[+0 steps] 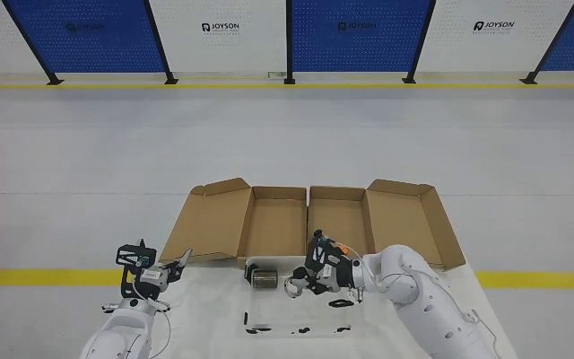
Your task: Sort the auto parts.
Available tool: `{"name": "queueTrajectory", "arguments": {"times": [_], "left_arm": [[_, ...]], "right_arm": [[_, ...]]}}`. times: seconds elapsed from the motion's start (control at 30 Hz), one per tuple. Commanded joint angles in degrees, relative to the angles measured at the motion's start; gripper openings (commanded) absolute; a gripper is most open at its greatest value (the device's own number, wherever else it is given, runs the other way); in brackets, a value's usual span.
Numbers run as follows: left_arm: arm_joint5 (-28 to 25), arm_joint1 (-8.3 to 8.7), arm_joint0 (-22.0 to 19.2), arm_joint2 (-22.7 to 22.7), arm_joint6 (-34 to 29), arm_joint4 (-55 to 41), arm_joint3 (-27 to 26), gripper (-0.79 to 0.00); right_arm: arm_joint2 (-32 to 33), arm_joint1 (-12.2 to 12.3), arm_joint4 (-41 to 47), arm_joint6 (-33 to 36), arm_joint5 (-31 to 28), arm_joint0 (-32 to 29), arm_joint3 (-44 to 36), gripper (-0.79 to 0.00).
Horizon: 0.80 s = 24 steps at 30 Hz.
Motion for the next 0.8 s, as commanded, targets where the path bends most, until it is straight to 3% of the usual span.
{"name": "queueTrajectory", "arguments": {"times": [0.0, 0.2, 0.6, 0.77], "left_arm": [[0.0, 0.00, 0.0, 0.0, 0.0, 0.0, 0.0, 0.000], [0.0, 0.00, 0.0, 0.0, 0.0, 0.0, 0.0, 0.000], [0.0, 0.00, 0.0, 0.0, 0.0, 0.0, 0.0, 0.000], [0.0, 0.00, 0.0, 0.0, 0.0, 0.0, 0.0, 0.000]], "right_arm": [[-3.4, -0.9, -1.4, -1.2, 9.4, 1.6, -0.1, -0.785], [-8.2, -3.5, 3.4, -3.0, 9.5, 10.5, 6.9, -0.785], [-20.9, -12.6, 4.8, -4.0, 32.0, 25.2, 31.7, -0.785], [-23.0, -15.4, 6.2, -5.8, 33.0, 27.5, 38.1, -0.554]]}}
